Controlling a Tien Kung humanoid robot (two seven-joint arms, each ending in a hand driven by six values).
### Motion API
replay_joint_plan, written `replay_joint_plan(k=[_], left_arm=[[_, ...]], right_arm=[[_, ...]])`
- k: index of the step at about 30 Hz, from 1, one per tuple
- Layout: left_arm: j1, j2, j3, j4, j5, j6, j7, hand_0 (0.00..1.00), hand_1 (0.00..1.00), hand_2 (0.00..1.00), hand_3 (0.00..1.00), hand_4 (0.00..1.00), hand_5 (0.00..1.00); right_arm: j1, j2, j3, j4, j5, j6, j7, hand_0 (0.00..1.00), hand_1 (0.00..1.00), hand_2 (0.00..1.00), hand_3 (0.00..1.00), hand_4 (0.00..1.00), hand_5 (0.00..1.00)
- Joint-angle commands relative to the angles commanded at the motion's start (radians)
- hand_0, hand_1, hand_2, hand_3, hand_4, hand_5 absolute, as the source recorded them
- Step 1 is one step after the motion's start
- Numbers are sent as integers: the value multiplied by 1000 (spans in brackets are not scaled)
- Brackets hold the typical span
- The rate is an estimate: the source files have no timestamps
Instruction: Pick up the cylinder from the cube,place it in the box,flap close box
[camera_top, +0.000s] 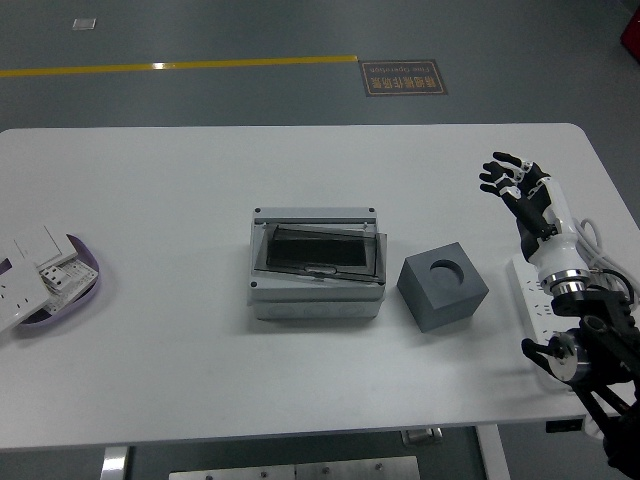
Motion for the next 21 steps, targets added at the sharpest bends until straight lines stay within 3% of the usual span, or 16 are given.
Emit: replay_joint_plan(k=[21], left_arm=[[0,-13,-6,3,2,1,0,594,629,621,639,703,220]], right_arm=[[15,-3,-6,-4,5,-3,10,662,604,592,640,777,335]])
